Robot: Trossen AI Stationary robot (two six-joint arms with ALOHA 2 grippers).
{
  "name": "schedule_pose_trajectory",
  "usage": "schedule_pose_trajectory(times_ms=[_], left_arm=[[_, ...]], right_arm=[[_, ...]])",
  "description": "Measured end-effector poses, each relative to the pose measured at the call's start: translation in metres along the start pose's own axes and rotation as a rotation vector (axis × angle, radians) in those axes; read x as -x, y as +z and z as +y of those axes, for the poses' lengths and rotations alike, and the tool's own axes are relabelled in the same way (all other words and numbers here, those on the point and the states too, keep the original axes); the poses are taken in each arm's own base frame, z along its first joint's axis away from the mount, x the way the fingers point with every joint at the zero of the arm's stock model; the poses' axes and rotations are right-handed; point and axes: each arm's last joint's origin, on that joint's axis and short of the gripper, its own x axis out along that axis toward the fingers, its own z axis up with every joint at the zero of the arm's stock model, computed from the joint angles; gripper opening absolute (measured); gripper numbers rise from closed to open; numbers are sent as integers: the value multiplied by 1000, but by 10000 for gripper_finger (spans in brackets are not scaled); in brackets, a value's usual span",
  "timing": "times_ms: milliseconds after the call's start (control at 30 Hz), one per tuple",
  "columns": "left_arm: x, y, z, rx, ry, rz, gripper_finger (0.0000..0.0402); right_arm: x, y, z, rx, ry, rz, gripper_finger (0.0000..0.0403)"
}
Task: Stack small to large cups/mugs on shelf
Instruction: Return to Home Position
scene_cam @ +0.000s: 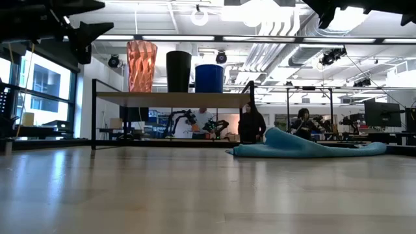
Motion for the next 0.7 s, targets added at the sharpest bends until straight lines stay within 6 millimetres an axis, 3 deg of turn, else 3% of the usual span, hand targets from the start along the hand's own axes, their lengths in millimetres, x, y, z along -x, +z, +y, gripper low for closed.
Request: schedule_pose_trajectory(times_ms=[467, 700], left_arm=[[14, -10, 5, -37, 49, 88, 193], [12, -35, 14, 14, 36, 106, 193]], right_arm=[[11, 12, 0, -7, 2, -70, 199], [11, 13, -1, -19, -9, -74, 199]])
